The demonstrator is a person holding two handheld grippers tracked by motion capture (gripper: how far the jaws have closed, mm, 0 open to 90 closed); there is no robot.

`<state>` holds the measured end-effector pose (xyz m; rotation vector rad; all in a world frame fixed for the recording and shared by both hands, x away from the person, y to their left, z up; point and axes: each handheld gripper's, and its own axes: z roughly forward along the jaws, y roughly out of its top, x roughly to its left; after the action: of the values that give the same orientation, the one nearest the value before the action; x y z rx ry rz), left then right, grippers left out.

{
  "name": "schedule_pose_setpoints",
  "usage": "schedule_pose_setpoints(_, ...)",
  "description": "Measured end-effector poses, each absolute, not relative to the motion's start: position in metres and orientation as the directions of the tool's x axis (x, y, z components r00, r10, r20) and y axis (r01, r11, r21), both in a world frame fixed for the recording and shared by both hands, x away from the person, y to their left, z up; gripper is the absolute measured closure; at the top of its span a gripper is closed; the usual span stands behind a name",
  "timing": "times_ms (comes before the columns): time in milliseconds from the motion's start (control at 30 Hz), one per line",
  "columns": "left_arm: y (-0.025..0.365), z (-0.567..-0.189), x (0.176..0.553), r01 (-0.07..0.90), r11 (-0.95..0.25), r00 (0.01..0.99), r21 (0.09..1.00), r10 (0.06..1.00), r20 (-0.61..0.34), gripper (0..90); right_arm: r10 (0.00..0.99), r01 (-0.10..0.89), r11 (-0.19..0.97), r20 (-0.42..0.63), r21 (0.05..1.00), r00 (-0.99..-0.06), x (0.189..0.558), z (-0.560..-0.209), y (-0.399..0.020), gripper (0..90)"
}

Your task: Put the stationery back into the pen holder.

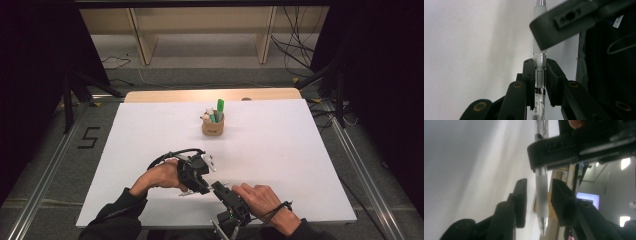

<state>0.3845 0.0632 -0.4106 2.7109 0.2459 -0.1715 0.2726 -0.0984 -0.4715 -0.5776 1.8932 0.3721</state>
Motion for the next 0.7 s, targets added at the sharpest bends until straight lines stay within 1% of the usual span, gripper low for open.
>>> schedule_pose_setpoints(133,0.071,-0.411,0.387,0.222,-0.89,0.972,0.399,0.171,-0.158,78.8,-0.165,-0.541,0.84,-0.927,0.046,-0.335,0.277,-0.465,-0.103,59.5)
schedule_pose_setpoints(200,0.074,-0.411,0.389,0.238,-0.883,0.969,0.405,0.19,-0.156,78.8,-0.132,-0.514,0.854,-0.92,0.084,-0.368,0.278,-0.463,-0.105,56.1)
schedule_pose_setpoints(267,0.077,-0.411,0.391,0.261,-0.871,0.964,0.416,0.215,-0.154,78.8,-0.097,-0.488,0.864,-0.912,0.122,-0.399,0.281,-0.462,-0.107,55.0)
schedule_pose_setpoints(333,0.08,-0.411,0.394,0.279,-0.859,0.96,0.428,0.237,-0.151,78.8,-0.039,-0.455,0.872,-0.901,0.181,-0.432,0.283,-0.461,-0.109,53.1)
schedule_pose_setpoints(367,0.081,-0.41,0.394,0.287,-0.854,0.958,0.434,0.246,-0.149,78.8,-0.03,-0.447,0.873,-0.895,0.193,-0.444,0.285,-0.459,-0.11,51.5)
schedule_pose_setpoints(433,0.083,-0.41,0.396,0.296,-0.844,0.955,0.446,0.26,-0.142,78.7,0.035,-0.407,0.877,-0.88,0.255,-0.474,0.289,-0.456,-0.112,47.5)
schedule_pose_setpoints(567,0.088,-0.408,0.401,0.33,-0.806,0.942,0.491,0.314,-0.119,78.7,0.17,-0.324,0.86,-0.821,0.394,-0.545,0.297,-0.446,-0.119,43.1)
schedule_pose_setpoints(700,0.091,-0.405,0.405,0.36,-0.76,0.926,0.542,0.363,-0.106,78.7,0.334,-0.196,0.809,-0.709,0.554,-0.621,0.304,-0.438,-0.128,39.4)
